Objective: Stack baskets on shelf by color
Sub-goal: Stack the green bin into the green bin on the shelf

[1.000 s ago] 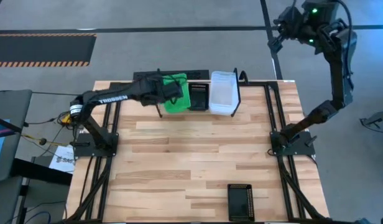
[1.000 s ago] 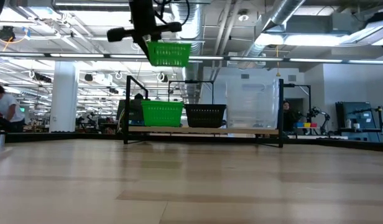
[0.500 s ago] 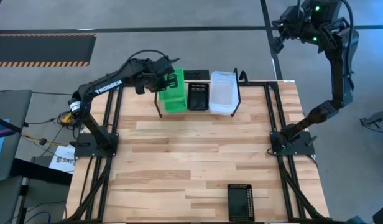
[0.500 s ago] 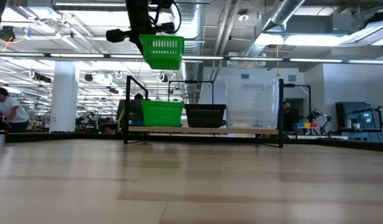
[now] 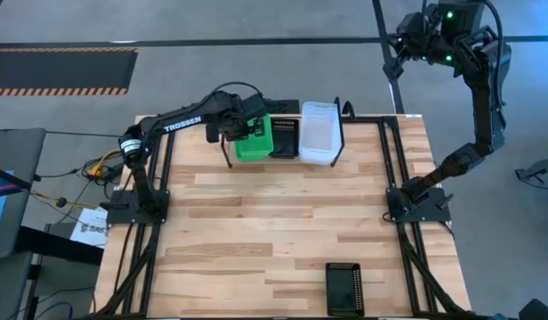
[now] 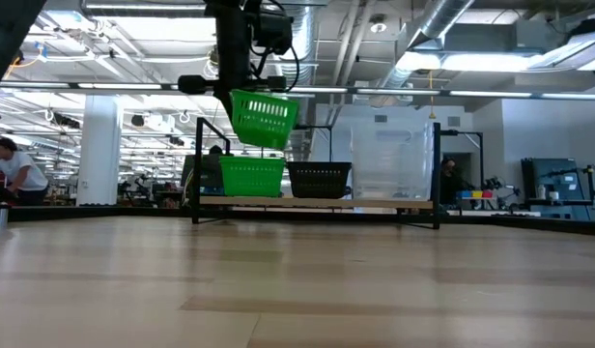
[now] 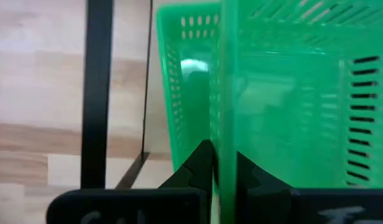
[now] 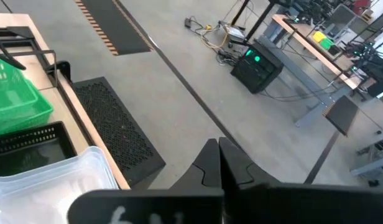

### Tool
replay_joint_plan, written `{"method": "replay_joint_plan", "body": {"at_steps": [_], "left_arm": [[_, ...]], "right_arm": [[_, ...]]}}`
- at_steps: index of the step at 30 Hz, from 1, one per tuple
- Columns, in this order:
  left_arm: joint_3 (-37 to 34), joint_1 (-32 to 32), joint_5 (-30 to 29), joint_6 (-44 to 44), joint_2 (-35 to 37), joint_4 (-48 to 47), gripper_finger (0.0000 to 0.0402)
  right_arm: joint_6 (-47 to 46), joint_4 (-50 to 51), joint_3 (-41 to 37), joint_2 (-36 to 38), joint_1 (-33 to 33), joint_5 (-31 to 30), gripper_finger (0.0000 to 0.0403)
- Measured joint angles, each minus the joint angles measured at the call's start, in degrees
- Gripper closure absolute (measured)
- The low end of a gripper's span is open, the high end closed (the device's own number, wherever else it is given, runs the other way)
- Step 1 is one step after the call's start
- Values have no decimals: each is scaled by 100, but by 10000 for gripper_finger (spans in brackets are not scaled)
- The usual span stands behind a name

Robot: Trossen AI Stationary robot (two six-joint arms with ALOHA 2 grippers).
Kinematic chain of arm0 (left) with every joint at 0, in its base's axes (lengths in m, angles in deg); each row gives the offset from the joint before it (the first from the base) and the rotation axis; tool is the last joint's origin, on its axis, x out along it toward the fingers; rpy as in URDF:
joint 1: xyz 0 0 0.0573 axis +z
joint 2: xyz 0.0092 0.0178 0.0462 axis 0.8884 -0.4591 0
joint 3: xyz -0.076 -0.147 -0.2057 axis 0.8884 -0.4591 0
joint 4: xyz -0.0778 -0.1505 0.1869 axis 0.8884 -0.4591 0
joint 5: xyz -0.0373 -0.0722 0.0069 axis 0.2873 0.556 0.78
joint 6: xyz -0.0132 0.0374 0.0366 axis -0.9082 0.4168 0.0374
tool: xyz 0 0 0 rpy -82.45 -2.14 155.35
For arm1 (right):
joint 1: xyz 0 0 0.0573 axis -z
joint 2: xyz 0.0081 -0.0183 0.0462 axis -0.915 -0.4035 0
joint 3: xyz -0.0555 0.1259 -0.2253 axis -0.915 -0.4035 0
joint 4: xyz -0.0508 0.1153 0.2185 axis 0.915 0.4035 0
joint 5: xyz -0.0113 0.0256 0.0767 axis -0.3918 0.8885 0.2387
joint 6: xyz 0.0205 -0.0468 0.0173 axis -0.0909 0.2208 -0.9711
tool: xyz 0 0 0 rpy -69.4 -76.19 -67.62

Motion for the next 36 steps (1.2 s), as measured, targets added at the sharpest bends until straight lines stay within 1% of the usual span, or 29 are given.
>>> {"method": "replay_joint_plan", "body": {"at_steps": [3, 5, 10, 13, 18, 21, 23, 26, 29, 30, 33, 34, 35, 36], "left_arm": [[0, 0, -287, -75, 0, 5, 402], [0, 2, -298, 71, 0, 4, 401], [99, -19, -299, 1199, -7, -118, 401], [481, -45, -238, 2426, -7, -266, 401], [1236, -98, 137, 5014, -7, -223, 402], [1606, -97, 398, 6466, -7, -225, 401], [1772, -51, 528, 7246, -4, -225, 401], [1919, 82, 913, 8240, -2, -224, 401], [1963, 292, 1696, 9154, -2, -180, 401], [1963, 382, 2010, 9285, -2, -181, 401], [1976, 702, 2942, 9271, -70, -261, 401], [1971, 832, 3114, 9406, -101, -415, 401], [1962, 930, 3135, 9706, -136, -644, 401], [1961, 982, 3036, 10042, -196, -817, 401]], "right_arm": [[-2, 3, 0, 0, 4, 0, 403], [-2, 4, 0, 0, 9, 1, 403], [-1, 2, 0, 2, 7, 151, 403], [-2, 2, 0, 2, 7, 158, 403], [-22, 36, 0, 2, 7, 159, 403], [-202, 101, 0, 2, 7, 160, 403], [-374, 128, 0, -15, -2, 160, 403], [-785, 215, 0, -86, -113, 154, 403], [-1111, 238, 0, -168, -203, 153, 403], [-1216, 240, 0, -188, -235, 144, 403], [-1570, 238, 0, -275, -340, -22, 403], [-1669, 254, 0, -309, -392, -109, 403], [-1763, 297, 0, -346, -438, -198, 403], [-1825, 322, 0, -383, -495, -284, 403]]}}
